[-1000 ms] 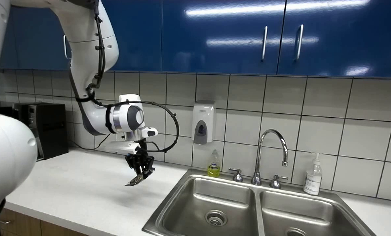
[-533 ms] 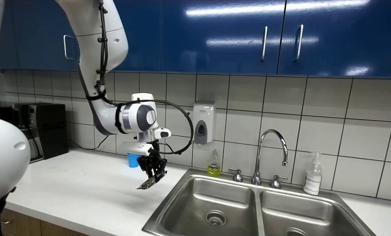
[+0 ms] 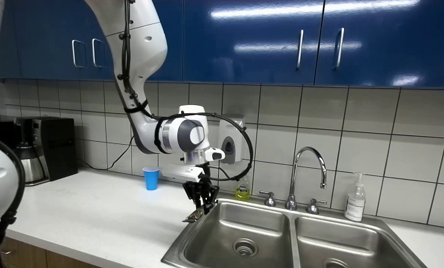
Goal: Put the packet in the left sink
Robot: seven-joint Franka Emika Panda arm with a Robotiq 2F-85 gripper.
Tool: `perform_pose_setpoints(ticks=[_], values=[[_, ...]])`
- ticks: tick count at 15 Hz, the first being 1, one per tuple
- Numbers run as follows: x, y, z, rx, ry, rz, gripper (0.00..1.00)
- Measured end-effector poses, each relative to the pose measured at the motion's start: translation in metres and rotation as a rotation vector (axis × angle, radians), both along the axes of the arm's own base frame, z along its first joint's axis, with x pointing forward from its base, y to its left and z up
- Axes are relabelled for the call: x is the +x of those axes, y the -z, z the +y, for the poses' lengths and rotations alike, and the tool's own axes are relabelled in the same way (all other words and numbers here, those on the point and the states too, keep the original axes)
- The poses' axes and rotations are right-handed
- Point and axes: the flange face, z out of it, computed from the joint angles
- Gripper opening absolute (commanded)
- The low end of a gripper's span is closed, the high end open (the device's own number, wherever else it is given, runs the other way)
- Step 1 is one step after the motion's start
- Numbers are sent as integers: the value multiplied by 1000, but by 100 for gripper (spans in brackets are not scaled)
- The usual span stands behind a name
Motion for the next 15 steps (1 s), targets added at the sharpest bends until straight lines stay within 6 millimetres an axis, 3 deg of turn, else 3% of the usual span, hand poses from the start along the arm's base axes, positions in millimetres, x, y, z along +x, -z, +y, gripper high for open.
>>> perform_pose_setpoints(ticks=[3, 7, 11, 15], values=[[-1, -5, -37, 7, 27, -12, 8], [16, -4, -73, 2, 56, -33, 8], [43, 13, -92, -5, 68, -34, 8], [66, 45, -98, 1, 73, -17, 8]])
